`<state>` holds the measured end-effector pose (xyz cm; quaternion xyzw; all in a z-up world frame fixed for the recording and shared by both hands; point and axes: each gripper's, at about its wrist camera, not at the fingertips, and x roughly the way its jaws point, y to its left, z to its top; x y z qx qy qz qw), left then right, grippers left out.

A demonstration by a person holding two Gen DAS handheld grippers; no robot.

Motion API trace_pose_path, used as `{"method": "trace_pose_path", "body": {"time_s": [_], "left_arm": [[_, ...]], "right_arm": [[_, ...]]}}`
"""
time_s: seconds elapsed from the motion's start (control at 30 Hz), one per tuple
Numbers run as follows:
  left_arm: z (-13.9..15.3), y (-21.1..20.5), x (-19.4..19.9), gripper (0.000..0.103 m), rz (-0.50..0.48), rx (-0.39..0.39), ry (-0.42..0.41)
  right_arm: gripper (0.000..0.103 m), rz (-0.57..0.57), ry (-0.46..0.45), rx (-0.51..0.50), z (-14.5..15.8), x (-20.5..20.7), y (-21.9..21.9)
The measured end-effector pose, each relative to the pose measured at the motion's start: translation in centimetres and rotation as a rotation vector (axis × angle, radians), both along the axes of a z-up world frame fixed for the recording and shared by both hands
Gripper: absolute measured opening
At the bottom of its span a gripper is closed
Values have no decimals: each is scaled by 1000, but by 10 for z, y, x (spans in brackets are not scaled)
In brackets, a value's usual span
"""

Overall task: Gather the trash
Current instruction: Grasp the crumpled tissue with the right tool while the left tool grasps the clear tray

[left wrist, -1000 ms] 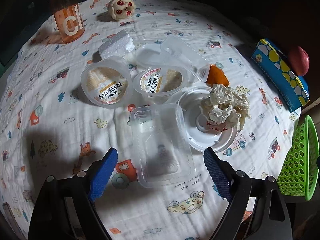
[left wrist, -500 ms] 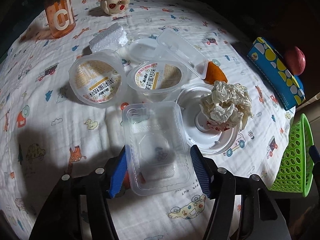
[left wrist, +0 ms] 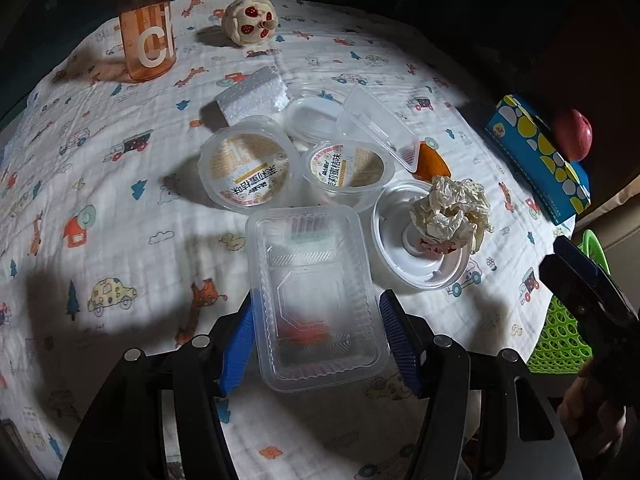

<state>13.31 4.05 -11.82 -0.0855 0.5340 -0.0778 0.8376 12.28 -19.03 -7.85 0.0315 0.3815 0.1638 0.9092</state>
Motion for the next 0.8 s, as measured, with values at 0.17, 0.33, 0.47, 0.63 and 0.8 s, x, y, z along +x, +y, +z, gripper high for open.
{"method": "trace_pose_path", "body": {"time_s": [0.17,0.33,0.47,0.63,0.8], "left_arm": [[6,11,-4,58,9,-3,-19],[7,18,-5,58,16,-15,-18],[8,21,-6,58,18,-13,-24],[8,22,-5,58,15,-13,-24],[9,20,-6,58,9,-11,-28]], "right_arm": [[85,59,12,-49,-11,22,28],[81,77,28,-138,-26,41,49],[74,75,41,-176,-35,50,55],[55,78,49,-188,-39,52,57],[46,68,39,-167,-30,45,53]]}}
